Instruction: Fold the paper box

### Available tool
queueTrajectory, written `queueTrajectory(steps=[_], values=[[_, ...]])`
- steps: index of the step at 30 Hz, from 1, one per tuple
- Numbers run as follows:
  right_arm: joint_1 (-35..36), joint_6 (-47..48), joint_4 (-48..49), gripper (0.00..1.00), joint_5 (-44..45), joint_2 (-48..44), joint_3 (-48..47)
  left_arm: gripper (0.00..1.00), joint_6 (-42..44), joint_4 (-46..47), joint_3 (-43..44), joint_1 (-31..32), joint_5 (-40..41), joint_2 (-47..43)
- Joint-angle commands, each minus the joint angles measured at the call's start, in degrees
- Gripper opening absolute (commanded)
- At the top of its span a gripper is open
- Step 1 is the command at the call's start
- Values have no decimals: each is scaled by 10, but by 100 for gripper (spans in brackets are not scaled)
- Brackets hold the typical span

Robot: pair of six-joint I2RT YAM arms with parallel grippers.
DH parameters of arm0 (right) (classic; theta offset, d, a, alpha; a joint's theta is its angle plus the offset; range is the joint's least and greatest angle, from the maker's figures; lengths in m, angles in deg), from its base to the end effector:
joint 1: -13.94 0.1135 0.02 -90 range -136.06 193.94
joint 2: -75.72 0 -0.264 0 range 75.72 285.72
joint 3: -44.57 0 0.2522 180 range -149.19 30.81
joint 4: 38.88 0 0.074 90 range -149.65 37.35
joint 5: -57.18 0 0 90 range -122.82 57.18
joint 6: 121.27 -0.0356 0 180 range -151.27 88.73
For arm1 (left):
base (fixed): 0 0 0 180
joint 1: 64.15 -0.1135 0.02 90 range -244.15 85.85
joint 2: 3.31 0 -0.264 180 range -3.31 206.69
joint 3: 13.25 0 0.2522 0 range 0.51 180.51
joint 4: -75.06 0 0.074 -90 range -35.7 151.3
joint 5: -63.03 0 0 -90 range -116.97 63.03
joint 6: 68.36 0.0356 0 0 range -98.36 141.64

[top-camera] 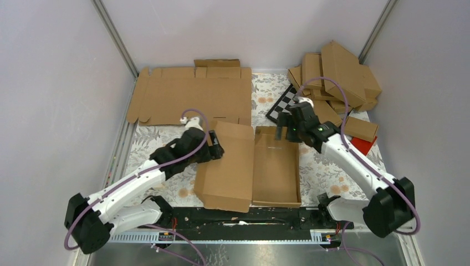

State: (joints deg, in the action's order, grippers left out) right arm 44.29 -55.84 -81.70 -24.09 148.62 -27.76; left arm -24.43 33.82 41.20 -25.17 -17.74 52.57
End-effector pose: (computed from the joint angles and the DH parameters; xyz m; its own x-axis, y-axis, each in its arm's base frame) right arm 0.2391 0.1337 0.2883 -0.7072 0.0622 -0.7042 -0.1211 0.9707 0.2073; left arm 0.1624 -0.1241 0.2518 -0.7467 -0.3102 -0.5884 -0.0123 0.8909 -0.4541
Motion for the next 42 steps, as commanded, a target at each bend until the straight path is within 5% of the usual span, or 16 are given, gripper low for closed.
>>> queueTrajectory(steps=[1,6,9,15,23,31,37,42], values=[[-37,-24,-32,100,28,-49,56,82,-21,-74,86,87,125,53],[-46,-39,-35,100,19,-67,117,84,-35,-64,101,107,117,83],[-46,-56,-34,95,18,-65,144,78,-48,-30,89,106,89,74],[-46,-68,-30,67,42,-57,165,43,-63,-49,89,104,133,35],[-46,-68,-11,70,33,-80,174,0,-18,-101,134,91,159,60],[-46,-55,-41,95,22,-102,100,0,285,-179,334,-30,49,159],[-46,-1,-25,100,-49,-139,98,0,511,-231,433,-38,-114,224],[-46,1,-21,100,-70,-129,103,0,670,-241,464,-38,-148,262]])
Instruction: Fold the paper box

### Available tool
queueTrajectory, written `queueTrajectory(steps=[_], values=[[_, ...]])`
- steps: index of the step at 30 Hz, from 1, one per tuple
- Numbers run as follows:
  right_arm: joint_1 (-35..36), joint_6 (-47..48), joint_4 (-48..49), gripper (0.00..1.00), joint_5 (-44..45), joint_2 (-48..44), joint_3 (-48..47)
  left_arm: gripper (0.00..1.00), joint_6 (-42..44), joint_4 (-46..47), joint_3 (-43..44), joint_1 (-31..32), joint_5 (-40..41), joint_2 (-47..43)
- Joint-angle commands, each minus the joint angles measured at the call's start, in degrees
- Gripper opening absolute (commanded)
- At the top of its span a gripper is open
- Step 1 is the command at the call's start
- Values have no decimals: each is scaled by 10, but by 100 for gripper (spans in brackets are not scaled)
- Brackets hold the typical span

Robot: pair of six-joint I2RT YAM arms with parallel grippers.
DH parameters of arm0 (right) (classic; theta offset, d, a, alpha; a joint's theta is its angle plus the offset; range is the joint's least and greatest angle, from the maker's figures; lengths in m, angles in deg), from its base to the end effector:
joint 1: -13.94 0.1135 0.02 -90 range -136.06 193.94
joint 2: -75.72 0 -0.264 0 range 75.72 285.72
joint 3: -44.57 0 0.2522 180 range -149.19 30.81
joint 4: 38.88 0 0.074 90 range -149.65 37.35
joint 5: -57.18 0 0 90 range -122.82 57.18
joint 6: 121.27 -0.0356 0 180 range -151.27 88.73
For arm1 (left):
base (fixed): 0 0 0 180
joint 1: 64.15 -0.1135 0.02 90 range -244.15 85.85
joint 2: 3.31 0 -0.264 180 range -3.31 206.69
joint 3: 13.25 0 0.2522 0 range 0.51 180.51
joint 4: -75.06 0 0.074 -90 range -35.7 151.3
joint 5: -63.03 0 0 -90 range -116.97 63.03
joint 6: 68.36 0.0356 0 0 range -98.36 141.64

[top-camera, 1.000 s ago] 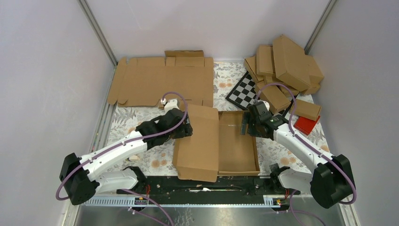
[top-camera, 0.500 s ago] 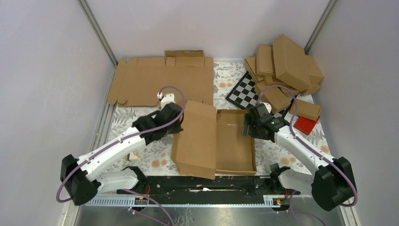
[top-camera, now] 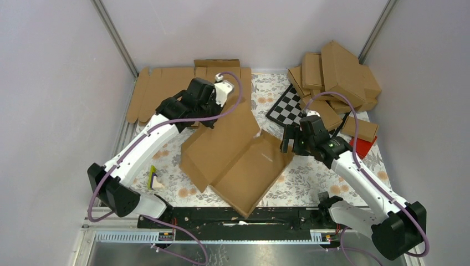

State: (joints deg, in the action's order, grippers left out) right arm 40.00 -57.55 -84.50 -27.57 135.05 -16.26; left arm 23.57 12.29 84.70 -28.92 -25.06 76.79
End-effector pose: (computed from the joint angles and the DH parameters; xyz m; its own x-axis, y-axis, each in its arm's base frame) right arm 0.1955 0.0920 0.2710 -0.7283 0.1346 -0.6719 -0.0624 0.9634 0.2607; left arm 0.2394 -0.1676 0.3735 -0.5577 0.4351 -0.7069 0.5764 0.8158 0.0474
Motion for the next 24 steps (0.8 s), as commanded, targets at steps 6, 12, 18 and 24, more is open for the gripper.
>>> queueTrajectory(steps=[6,12,18,24], values=[[-3,15,29,100,-36,14,-5,0,336,7,61,1,-104,50],[-4,-10,31,98,27,-21,28,0,374,40,108,4,-136,95],[-14,-41,53,85,47,-27,92,0,400,57,101,5,-131,114],[-83,-98,120,68,81,-23,144,0,418,73,83,5,-103,118]])
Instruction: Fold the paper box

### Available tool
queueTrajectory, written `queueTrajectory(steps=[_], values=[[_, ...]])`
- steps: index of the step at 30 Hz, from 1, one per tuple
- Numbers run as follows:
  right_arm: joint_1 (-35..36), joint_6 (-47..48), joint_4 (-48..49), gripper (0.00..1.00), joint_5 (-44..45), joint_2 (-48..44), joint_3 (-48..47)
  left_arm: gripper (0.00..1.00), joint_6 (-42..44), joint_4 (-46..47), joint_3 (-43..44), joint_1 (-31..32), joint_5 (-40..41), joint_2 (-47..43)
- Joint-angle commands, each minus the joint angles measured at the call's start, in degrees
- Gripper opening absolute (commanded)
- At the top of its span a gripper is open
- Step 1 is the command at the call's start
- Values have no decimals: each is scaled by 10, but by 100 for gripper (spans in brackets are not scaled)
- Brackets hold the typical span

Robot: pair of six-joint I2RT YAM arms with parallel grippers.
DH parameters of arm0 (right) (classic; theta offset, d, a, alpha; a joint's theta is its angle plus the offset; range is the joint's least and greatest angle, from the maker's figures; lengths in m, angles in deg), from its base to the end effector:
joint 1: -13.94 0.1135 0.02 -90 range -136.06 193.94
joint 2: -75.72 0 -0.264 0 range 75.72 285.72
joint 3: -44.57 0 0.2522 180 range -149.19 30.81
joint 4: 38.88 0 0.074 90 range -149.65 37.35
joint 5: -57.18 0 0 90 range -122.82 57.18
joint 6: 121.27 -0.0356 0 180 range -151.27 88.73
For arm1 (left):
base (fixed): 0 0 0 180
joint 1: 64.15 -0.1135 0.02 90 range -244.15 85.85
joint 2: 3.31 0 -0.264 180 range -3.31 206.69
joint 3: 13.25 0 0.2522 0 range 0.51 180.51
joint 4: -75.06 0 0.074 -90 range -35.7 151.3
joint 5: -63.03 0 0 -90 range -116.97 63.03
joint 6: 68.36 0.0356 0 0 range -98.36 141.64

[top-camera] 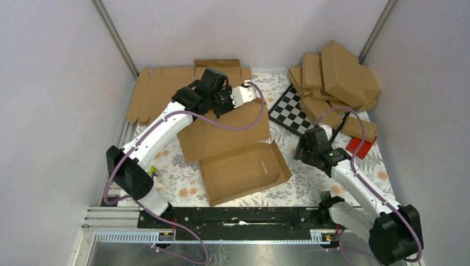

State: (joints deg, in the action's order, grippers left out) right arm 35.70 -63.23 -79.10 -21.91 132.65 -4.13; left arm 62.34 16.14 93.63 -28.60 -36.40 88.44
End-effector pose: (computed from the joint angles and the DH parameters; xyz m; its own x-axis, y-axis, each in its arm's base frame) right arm 0.1862 0.0671 0.2171 -0.7207 0.2720 -0.6377 0.1580 0.9601 0.2309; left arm 0.2816 -0.2084 0.3677 0.0099 0.7836 -0.6212 0.8749 0.2940 0.3848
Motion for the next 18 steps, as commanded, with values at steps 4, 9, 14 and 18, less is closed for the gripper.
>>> queueTrajectory(steps=[4,9,14,18], values=[[-57,-15,101,66,-69,105,2,0,33,49,-26,2,3,-9],[-76,3,156,68,-261,156,2,0,34,97,-88,2,-7,-58],[-101,-10,186,63,-316,142,20,0,24,209,-183,2,-3,-141],[-130,-26,190,61,-423,189,16,0,22,237,-219,2,-9,-172]])
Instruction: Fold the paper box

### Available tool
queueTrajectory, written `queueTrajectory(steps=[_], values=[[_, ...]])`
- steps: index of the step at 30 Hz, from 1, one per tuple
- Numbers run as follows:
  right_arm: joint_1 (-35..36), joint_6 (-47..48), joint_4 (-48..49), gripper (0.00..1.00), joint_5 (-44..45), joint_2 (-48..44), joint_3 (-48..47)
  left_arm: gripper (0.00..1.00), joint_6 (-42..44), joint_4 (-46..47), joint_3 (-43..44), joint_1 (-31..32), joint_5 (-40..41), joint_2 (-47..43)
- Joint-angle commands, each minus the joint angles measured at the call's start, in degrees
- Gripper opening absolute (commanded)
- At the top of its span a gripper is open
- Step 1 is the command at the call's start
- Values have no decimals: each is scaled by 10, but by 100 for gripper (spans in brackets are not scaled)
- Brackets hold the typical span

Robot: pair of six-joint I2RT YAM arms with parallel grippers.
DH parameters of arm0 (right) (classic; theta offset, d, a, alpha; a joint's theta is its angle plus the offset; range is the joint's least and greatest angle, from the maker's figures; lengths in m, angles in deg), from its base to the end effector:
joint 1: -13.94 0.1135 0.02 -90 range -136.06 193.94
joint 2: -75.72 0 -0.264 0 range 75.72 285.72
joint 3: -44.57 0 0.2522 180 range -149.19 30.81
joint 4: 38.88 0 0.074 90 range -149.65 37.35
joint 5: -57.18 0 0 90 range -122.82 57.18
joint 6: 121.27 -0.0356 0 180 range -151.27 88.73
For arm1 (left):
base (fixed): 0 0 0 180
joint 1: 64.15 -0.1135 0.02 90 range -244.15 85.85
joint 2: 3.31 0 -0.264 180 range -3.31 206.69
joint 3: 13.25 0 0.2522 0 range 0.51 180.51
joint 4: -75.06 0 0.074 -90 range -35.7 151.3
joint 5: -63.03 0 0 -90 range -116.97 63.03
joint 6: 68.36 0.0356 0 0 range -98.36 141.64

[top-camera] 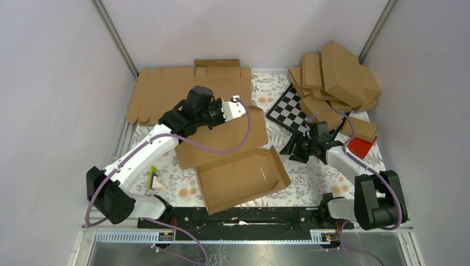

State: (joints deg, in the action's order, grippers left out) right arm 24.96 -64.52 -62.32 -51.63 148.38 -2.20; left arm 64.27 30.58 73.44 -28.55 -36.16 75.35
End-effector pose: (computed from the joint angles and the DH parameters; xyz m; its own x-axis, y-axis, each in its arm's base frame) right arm 0.2318 0.0568 0.1737 -0.8349 0.3662 -0.4109 0.0844 0.8229 0.5618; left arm 0.2452 -0.1825 0.3427 0.1045 0.7474 -0.6561 0.8268 0.3013 0.4750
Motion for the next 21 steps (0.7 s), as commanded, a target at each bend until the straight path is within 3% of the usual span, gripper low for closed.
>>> queueTrajectory(steps=[1,7,10,15,21], values=[[-27,-17,33,61,-146,38,-1,0,2,96,-21,1,-12,-46],[-37,-73,169,69,-283,47,44,0,-2,100,-32,2,-13,-48],[-37,-106,225,67,-340,64,63,0,-6,99,-30,2,-16,-46],[-34,-104,231,62,-348,80,58,0,-12,100,-26,1,-19,-42],[-6,-101,247,67,-365,99,55,0,-19,98,-22,0,-20,-34]])
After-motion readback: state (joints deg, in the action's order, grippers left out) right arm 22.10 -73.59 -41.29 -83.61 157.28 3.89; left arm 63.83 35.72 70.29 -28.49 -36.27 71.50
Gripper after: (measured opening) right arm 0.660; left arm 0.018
